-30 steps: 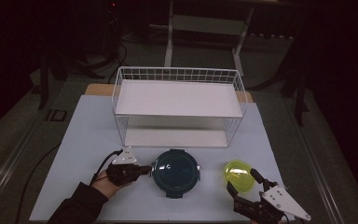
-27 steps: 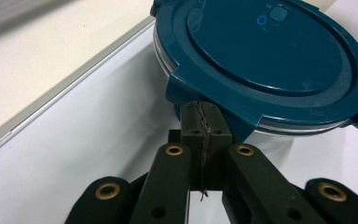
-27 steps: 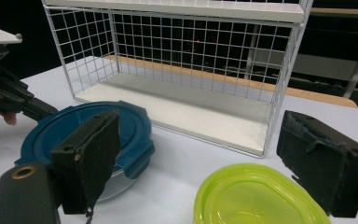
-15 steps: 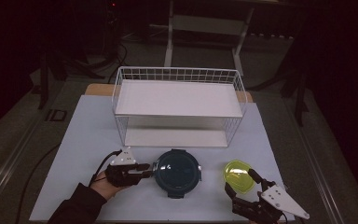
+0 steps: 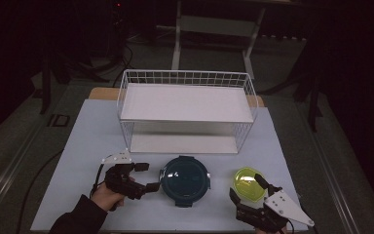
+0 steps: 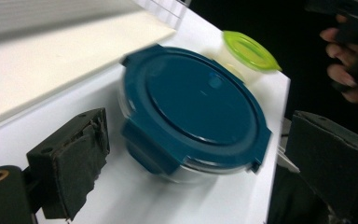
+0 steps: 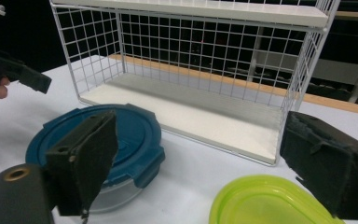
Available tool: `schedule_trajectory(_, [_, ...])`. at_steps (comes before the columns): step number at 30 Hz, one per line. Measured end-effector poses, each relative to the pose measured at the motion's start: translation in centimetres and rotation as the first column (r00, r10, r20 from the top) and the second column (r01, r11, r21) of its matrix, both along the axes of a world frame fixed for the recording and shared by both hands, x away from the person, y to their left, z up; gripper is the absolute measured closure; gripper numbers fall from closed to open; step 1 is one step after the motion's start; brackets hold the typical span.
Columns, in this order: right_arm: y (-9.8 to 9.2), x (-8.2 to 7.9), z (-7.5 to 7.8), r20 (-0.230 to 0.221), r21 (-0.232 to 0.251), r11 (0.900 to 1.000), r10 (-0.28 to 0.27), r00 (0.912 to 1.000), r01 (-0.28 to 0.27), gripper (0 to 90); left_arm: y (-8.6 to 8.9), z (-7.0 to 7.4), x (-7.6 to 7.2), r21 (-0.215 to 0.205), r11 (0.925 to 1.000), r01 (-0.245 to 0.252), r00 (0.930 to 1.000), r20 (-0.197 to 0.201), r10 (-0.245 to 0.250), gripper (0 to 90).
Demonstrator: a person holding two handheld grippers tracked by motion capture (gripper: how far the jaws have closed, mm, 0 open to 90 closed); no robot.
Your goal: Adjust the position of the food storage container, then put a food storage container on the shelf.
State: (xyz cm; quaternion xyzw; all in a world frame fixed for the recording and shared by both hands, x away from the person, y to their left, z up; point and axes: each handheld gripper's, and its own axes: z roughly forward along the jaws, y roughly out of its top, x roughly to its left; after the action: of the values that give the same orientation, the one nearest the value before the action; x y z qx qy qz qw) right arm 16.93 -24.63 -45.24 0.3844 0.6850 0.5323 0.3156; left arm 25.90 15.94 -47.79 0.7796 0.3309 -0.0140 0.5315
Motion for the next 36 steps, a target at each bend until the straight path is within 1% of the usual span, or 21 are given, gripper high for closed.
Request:
schedule_trajectory(1, [0.0,0.0,0.0,0.000,0.000,1.000,0.000,1.0000,0.000,12.6,0.0,0.0,0.0,0.000,1.0000,0.000,1.0000,0.000,0.000,6.0])
schedule_trajectory(3, [0.2,0.3,0.3,-0.019,0.000,1.000,0.024,0.9995,-0.024,14.9,-0.1,0.6,0.2,0.005,0.9993,-0.036,0.9993,0.003,0.036,6.5])
schedule_trajectory(6, [0.4,0.8,0.6,-0.034,-0.005,0.999,0.041,0.9986,-0.041,15.0,0.0,0.8,0.6,0.000,0.9971,-0.076,0.9970,-0.017,0.076,7.3])
schedule_trajectory(8, [0.4,1.3,0.9,-0.069,0.014,0.998,0.061,0.9958,-0.060,15.5,0.1,0.7,0.9,0.008,0.9961,-0.088,0.9951,-0.046,0.088,7.9])
schedule_trajectory(11, [0.6,2.5,1.1,-0.153,0.050,0.994,0.103,0.9829,-0.096,18.5,0.2,0.4,1.3,0.013,0.9964,-0.084,0.9916,-0.097,0.085,9.1])
schedule_trajectory(13, [0.7,3.5,1.1,-0.216,0.108,0.986,0.147,0.9653,-0.126,18.1,0.3,0.1,1.6,-0.010,0.9958,-0.092,0.9872,-0.132,0.090,10.0])
schedule_trajectory(15, [0.9,4.5,1.0,-0.276,0.173,0.973,0.200,0.9401,-0.156,18.1,0.3,-0.2,2.0,-0.021,0.9963,-0.083,0.9800,-0.183,0.078,10.9])
schedule_trajectory(18, [1.5,6.0,0.6,-0.384,0.228,0.959,0.247,0.8897,-0.168,18.1,0.1,-0.6,2.3,-0.013,0.9974,-0.071,0.9701,-0.233,0.066,13.0])
schedule_trajectory(20, [2.0,7.0,0.1,-0.465,0.252,0.955,0.262,0.8456,-0.158,17.7,-0.3,-0.8,2.4,-0.004,0.9976,-0.069,0.9657,-0.251,0.066,13.0])
schedule_trajectory(21, [2.2,7.4,-0.2,-0.494,0.272,0.948,0.283,0.8223,-0.163,15.6,-0.4,-0.9,2.4,0.003,0.9977,-0.067,0.9643,-0.257,0.065,13.0])
schedule_trajectory(22, [2.2,7.4,-0.2,-0.494,0.272,0.948,0.283,0.8223,-0.163,15.6,-0.4,-0.9,2.4,0.003,0.9977,-0.067,0.9643,-0.257,0.065,13.0])
schedule_trajectory(23, [2.7,8.3,-1.0,-0.554,0.282,0.945,0.299,0.7765,-0.163,13.7,-0.8,-1.1,2.4,0.017,0.9969,-0.077,0.9571,-0.279,0.078,13.2])
schedule_trajectory(24, [2.9,8.6,-1.2,-0.579,0.291,0.944,0.301,0.7576,-0.153,13.7,-0.9,-1.2,2.5,0.025,0.9964,-0.081,0.9527,-0.292,0.085,13.4])
schedule_trajectory(25, [2.9,8.6,-1.2,-0.579,0.291,0.944,0.301,0.7576,-0.153,13.7,-0.9,-1.2,2.5,0.025,0.9964,-0.081,0.9527,-0.292,0.085,13.4])
schedule_trajectory(27, [3.2,9.2,-2.1,-0.635,0.315,0.940,0.310,0.7076,-0.129,15.7,-1.0,-1.7,2.8,0.021,0.9951,-0.096,0.9341,-0.343,0.098,13.4])
schedule_trajectory(28, [3.2,9.6,-2.7,-0.671,0.327,0.940,0.306,0.6750,-0.101,20.3,-1.0,-1.8,2.8,0.021,0.9946,-0.102,0.9293,-0.355,0.103,13.6])
schedule_trajectory(30, [3.2,10.0,-3.1,-0.699,0.338,0.939,0.300,0.6490,-0.071,26.4,-1.0,-2.2,2.9,0.016,0.9939,-0.109,0.9174,-0.383,0.107,14.7])
schedule_trajectory(31, [3.2,10.2,-3.4,-0.712,0.337,0.939,0.296,0.6370,-0.060,28.3,-1.0,-2.3,2.9,0.017,0.9934,-0.113,0.9139,-0.390,0.111,14.7])
schedule_trajectory(33, [3.3,10.5,-3.6,-0.729,0.333,0.942,0.288,0.6210,-0.046,32.3,-0.9,-2.5,3.0,0.012,0.9920,-0.126,0.9053,-0.408,0.120,18.1])
schedule_trajectory(35, [3.3,10.9,-3.9,-0.752,0.340,0.940,0.295,0.5903,-0.036,35.6,-0.8,-2.8,3.2,0.006,0.9901,-0.140,0.8933,-0.431,0.129,20.3])
schedule_trajectory(36, [3.3,11.0,-4.1,-0.759,0.346,0.938,0.297,0.5798,-0.027,38.8,-0.7,-3.0,3.2,-0.002,0.9890,-0.148,0.8856,-0.445,0.132,22.5])
